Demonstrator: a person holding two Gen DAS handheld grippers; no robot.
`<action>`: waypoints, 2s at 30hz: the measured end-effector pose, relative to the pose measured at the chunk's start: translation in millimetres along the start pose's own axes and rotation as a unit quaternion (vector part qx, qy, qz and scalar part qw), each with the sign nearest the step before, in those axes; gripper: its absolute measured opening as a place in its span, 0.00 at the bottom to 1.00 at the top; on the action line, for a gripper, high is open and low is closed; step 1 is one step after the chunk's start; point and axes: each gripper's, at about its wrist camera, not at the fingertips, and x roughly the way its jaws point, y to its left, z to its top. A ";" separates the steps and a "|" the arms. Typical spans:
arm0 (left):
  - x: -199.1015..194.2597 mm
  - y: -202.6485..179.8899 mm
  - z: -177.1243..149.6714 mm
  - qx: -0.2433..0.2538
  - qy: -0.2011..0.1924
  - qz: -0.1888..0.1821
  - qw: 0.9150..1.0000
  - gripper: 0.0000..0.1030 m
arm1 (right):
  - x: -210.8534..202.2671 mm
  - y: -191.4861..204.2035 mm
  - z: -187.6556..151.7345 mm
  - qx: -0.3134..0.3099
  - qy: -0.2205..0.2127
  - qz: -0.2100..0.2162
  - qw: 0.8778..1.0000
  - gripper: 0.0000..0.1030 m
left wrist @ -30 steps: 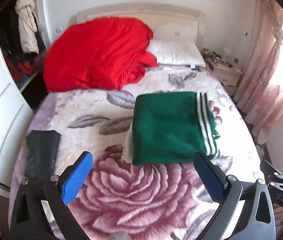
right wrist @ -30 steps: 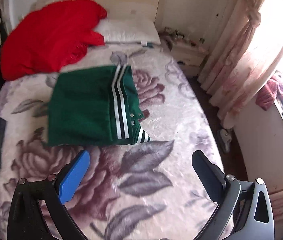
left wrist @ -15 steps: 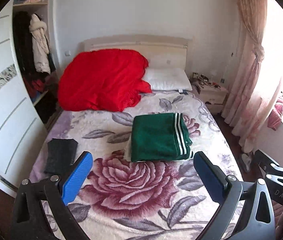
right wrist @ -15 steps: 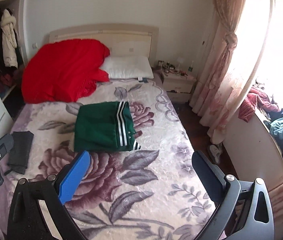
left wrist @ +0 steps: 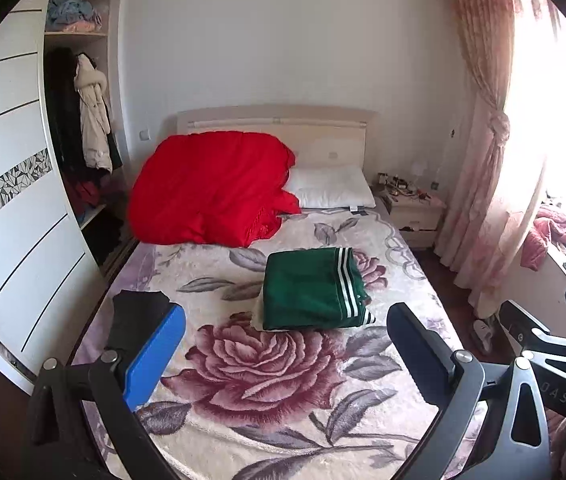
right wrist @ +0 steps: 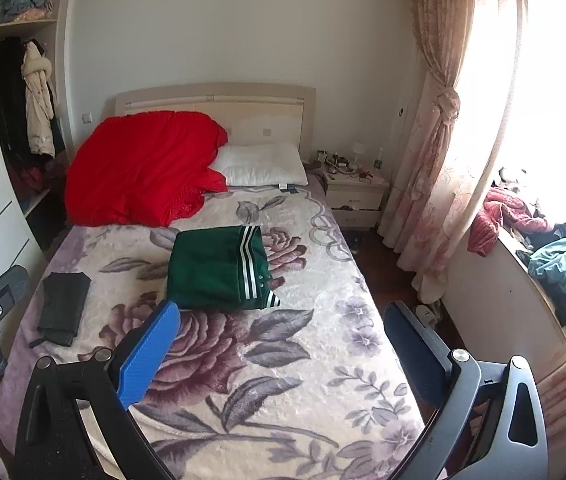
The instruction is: Fold large clothes
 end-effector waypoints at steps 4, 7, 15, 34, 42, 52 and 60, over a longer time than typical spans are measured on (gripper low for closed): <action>-9.6 1.3 -5.0 -0.001 -0.004 0.003 1.000 1.00 | -21.3 -3.4 -3.4 0.001 -0.010 0.003 1.000 1.00; -12.9 1.0 -9.1 0.000 -0.001 0.004 1.000 1.00 | -30.3 -4.3 -4.3 -0.001 -0.014 0.007 1.000 1.00; -19.3 0.2 -13.5 -0.005 0.002 0.019 1.000 1.00 | -43.0 -9.2 -2.7 0.001 -0.019 0.020 1.000 1.00; -32.2 -3.2 -10.0 -0.010 -0.001 0.028 1.000 1.00 | -52.8 -15.1 3.0 0.003 -0.025 0.033 0.999 1.00; -34.4 -3.8 -9.2 -0.009 -0.002 0.026 1.000 1.00 | -55.0 -15.2 5.8 0.003 -0.024 0.039 0.999 1.00; -37.9 -4.6 -3.8 -0.008 -0.004 0.024 1.000 1.00 | -57.4 -15.9 5.6 0.003 -0.025 0.046 0.999 1.00; -39.9 -4.6 -1.5 -0.005 -0.007 0.026 1.000 1.00 | -59.0 -16.2 1.7 0.004 -0.026 0.049 0.998 1.00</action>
